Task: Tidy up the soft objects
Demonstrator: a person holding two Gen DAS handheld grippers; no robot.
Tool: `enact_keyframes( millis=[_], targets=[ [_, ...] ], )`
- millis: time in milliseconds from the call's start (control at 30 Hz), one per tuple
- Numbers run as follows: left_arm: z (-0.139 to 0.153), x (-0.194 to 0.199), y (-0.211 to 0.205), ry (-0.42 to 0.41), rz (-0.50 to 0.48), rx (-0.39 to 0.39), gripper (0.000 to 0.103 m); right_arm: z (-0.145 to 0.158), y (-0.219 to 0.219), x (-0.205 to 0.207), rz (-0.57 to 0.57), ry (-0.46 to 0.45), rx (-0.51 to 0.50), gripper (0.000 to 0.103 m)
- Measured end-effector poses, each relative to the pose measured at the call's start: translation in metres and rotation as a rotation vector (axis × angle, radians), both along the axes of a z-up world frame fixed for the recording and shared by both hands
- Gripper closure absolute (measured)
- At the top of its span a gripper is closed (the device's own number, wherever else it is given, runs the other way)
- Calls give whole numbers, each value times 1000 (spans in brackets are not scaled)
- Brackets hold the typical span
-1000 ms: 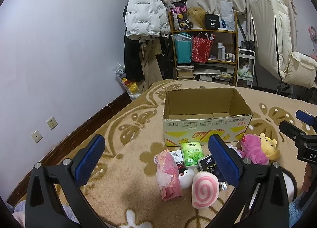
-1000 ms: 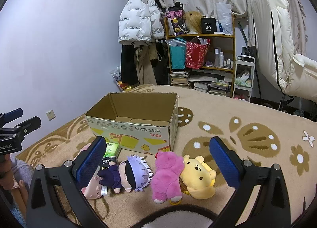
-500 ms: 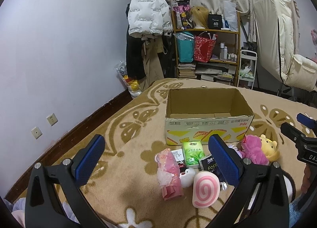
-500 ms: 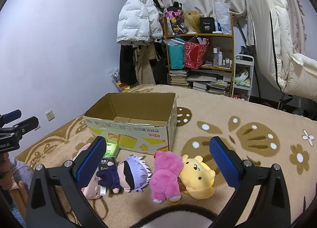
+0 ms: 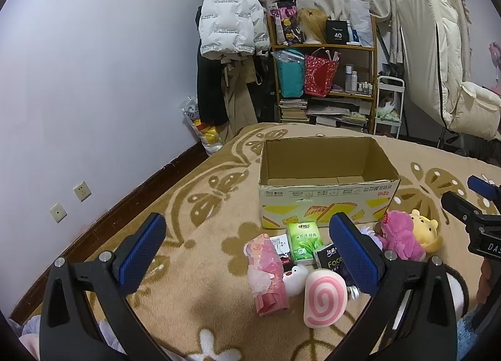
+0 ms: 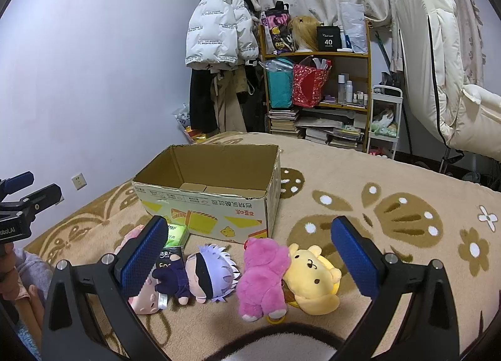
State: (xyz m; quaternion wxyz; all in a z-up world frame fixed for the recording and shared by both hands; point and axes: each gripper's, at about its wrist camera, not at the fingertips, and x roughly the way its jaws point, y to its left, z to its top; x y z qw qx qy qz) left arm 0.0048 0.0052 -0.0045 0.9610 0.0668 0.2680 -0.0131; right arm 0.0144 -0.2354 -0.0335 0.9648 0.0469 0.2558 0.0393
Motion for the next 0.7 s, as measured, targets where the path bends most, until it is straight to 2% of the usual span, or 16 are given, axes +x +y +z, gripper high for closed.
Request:
enact_keyframes(
  millis=[700],
  targets=[
    [-2, 1, -1, 9, -5, 3, 0, 2, 1, 1, 2, 5, -4, 0]
  ],
)
